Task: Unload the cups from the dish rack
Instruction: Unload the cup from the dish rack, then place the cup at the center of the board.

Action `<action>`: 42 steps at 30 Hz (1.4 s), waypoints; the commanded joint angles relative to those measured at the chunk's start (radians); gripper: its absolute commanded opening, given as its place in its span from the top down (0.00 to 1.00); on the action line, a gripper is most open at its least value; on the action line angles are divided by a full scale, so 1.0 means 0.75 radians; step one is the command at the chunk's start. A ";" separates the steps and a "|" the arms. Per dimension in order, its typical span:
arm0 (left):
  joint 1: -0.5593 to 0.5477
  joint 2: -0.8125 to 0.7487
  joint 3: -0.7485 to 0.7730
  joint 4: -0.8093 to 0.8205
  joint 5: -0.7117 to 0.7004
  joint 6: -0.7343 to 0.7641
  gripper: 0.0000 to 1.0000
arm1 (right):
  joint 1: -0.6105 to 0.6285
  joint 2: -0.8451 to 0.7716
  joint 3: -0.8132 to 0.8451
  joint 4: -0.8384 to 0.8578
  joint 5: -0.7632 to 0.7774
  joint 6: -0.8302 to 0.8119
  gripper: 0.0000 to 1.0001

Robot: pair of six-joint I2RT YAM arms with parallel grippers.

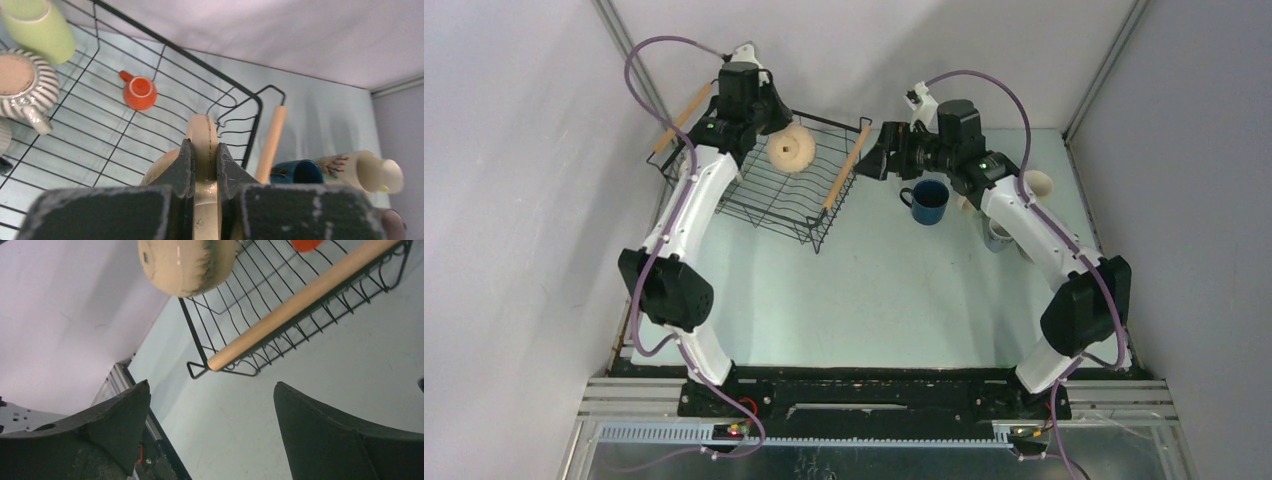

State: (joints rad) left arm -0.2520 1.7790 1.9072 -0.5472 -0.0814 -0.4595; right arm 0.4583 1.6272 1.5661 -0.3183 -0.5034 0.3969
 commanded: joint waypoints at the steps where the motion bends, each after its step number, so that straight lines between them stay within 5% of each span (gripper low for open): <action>1: 0.007 -0.139 0.129 0.100 0.176 0.013 1.00 | -0.037 0.073 0.092 0.251 -0.224 0.085 0.00; 15: 0.007 -0.179 0.130 0.215 0.516 -0.166 1.00 | -0.107 0.278 0.061 0.940 -0.505 0.510 0.00; 42: 0.006 -0.165 0.072 0.507 0.841 -0.471 1.00 | -0.123 0.403 -0.085 1.897 -0.558 1.269 0.01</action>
State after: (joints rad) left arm -0.2520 1.7336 1.9354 -0.3355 0.4641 -0.7326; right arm 0.3668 1.9240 1.5082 0.8780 -0.9092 1.1923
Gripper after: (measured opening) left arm 0.108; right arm 0.993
